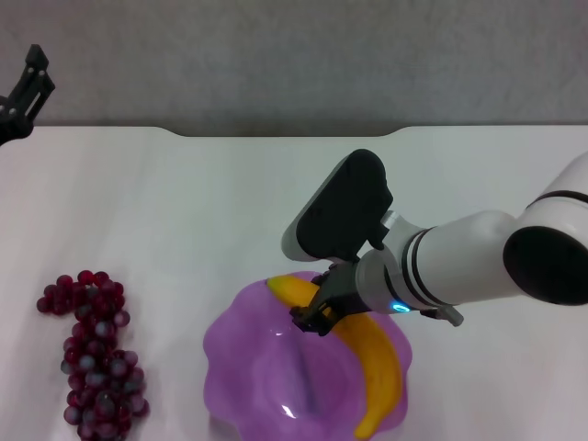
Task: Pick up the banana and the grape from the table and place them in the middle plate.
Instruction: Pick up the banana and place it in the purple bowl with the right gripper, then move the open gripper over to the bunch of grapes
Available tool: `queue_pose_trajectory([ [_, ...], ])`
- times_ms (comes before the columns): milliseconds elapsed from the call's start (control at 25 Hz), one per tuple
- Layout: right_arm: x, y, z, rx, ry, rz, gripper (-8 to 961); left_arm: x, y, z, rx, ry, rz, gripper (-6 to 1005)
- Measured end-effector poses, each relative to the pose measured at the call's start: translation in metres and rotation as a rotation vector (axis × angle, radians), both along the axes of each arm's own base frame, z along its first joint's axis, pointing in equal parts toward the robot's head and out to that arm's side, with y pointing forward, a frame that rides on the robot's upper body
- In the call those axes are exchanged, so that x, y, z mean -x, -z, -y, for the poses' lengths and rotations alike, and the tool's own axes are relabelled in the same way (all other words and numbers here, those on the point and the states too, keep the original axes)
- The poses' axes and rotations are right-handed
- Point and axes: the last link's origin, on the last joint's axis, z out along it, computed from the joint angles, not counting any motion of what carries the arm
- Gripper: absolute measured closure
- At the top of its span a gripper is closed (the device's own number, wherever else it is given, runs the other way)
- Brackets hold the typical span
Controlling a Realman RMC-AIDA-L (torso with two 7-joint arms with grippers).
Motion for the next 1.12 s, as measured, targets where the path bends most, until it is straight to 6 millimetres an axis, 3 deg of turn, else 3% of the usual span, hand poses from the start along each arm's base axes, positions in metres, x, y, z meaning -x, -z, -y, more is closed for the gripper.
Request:
queue_pose_trajectory([
  [320, -0.001, 0.0, 0.0, -0.002, 0.004, -0.002, 393, 0.0, 0.0, 0.0, 0.0, 0.0, 0.0, 122],
  [640, 0.012, -0.003, 0.003, -0.019, -0.025, -0.073, 301, 0.002, 0.001, 0.001, 0.002, -0.005, -0.001, 122],
  [880, 0.028, -0.021, 0.003, -0.086, -0.066, -0.193, 276, 0.003, 0.001, 0.001, 0.005, -0.01, -0.001, 122],
  [1120, 0.033, -0.054, 0.001, -0.213, -0.103, -0.33, 277, 0.001, 0.005, 0.001, 0.018, -0.007, -0.004, 122],
])
